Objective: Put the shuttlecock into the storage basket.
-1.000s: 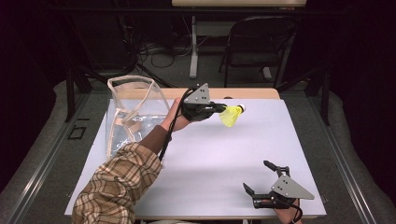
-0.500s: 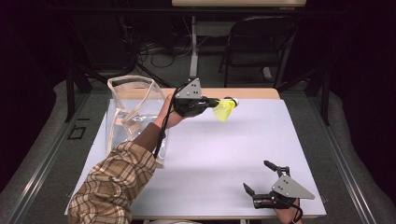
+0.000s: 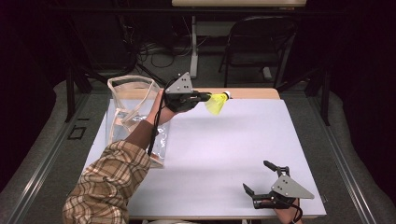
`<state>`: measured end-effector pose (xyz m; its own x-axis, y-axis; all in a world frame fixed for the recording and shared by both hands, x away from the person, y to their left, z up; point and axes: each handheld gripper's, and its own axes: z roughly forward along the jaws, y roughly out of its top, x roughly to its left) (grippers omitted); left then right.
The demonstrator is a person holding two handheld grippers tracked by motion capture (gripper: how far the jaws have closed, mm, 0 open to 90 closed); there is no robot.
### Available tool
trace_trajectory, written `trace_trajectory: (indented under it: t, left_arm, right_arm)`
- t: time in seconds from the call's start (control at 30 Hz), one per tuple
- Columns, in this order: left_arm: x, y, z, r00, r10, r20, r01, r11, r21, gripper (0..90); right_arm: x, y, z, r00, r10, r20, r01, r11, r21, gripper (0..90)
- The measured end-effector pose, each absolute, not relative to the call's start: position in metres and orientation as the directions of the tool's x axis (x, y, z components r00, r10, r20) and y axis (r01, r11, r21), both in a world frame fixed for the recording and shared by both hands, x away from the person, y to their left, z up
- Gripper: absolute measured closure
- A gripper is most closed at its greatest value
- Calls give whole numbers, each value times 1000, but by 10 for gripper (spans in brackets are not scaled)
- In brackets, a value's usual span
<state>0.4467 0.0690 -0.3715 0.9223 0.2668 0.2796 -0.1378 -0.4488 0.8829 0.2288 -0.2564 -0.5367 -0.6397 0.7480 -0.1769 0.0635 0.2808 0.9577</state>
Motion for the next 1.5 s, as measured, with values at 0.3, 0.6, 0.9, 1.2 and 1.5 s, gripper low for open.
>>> trace_trajectory:
  t: [0.3, 0.6, 0.9, 1.2, 1.5]
  left_arm:
    - [448, 79, -368, 914, 289, 285, -133, -450, 883, 898]
    - [449, 89, -364, 905, 312, 289, -128, -449, 885, 897]
    - [450, 103, -360, 894, 339, 294, -121, -449, 885, 897]
    - [450, 118, -356, 880, 372, 297, -114, -442, 890, 897]
    - [450, 128, -352, 867, 393, 306, -112, -445, 889, 897]
  right_arm:
    - [229, -256, -537, -644, 744, -179, 68, 289, 955, 0]
    - [229, -256, -537, -642, 745, -179, 71, 290, 954, 0]
    - [229, -255, -537, -643, 745, -179, 72, 292, 954, 0]
    - [229, -255, -537, -643, 745, -181, 72, 294, 953, 0]
    - [230, -255, -537, -641, 746, -183, 72, 295, 953, 0]
